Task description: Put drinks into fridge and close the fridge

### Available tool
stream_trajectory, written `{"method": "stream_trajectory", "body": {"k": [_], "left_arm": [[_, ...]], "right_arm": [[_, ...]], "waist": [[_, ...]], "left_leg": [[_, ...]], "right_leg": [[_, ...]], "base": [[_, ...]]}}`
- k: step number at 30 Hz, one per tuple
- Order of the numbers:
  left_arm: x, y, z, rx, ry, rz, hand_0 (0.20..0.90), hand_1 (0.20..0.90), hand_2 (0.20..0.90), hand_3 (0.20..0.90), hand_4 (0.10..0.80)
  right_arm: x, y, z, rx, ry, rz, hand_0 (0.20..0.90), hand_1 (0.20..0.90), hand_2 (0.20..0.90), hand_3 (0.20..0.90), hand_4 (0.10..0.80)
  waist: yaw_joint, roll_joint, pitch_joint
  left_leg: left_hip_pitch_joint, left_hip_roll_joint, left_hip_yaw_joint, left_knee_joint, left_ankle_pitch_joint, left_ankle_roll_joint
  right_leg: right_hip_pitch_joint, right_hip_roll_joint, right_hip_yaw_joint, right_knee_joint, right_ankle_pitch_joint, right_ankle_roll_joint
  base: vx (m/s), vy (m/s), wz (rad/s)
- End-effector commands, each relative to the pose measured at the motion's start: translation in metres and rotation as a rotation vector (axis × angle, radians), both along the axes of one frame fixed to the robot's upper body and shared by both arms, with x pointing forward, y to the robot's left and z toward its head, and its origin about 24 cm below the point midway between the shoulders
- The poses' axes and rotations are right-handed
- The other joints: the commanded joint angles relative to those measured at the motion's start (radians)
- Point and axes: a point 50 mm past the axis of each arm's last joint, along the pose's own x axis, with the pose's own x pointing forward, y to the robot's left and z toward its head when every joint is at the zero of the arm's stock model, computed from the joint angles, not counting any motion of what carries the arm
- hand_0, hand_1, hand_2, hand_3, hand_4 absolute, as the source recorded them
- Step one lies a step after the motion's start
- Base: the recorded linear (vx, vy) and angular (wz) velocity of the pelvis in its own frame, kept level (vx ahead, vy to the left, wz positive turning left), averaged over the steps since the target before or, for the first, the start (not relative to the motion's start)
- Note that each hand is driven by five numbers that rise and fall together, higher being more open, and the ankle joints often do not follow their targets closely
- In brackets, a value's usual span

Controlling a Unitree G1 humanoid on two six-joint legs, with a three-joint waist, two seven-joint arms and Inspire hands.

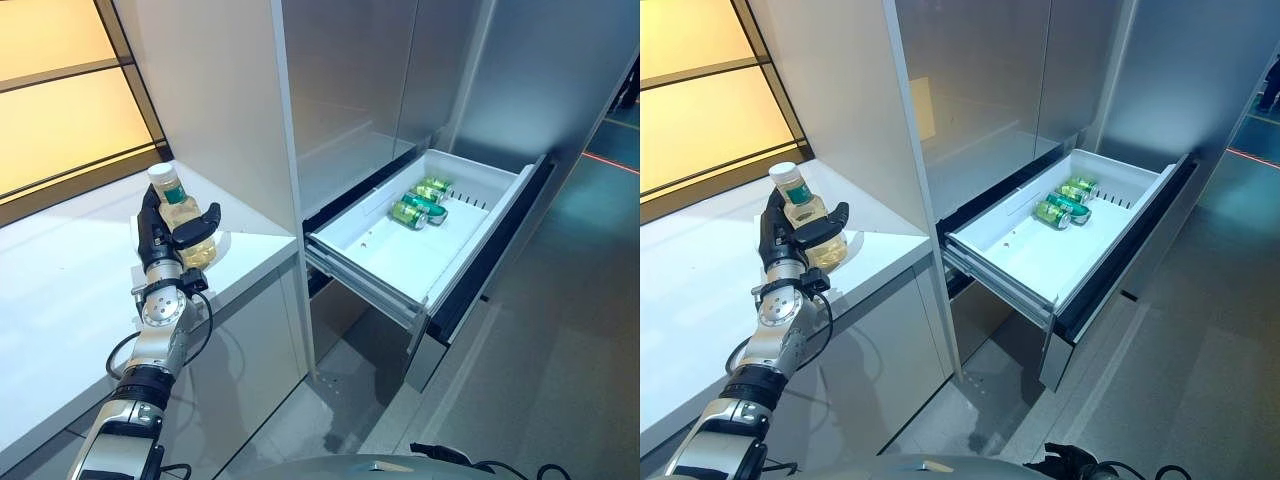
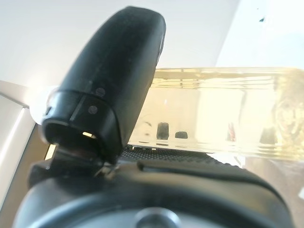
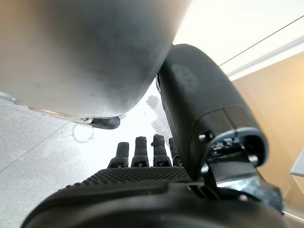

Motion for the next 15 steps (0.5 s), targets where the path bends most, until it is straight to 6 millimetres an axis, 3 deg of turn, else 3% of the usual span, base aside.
{"method": "stream_trajectory", "body": {"k": [1, 15], "left_arm": [[0.018, -0.002, 0.086, 0.092, -0.366, -0.044, 0.3, 0.3, 0.3, 0.2, 0.1], [0.018, -0.007, 0.1, 0.1, -0.41, -0.084, 0.3, 0.3, 0.3, 0.2, 0.1]], "right_arm": [[-0.029, -0.012, -0.002, -0.03, 0.132, 0.062, 0.9, 0.9, 0.9, 0.9, 0.8], [-0.024, -0.008, -0.002, -0.018, 0.114, 0.06, 0.9, 0.9, 0.9, 0.9, 0.8]], "waist": [[0.001, 0.015, -0.025], [0.004, 0.012, -0.019]], "left_leg": [[0.028, -0.016, 0.009, 0.007, -0.106, 0.012], [0.023, -0.015, 0.005, 0.007, -0.104, 0.013]], "right_leg": [[-0.023, -0.025, 0.007, 0.061, -0.025, 0.04], [-0.025, -0.023, 0.009, 0.059, -0.023, 0.038]], "base": [[0.0, 0.0, 0.0], [0.0, 0.0, 0.0]]}}
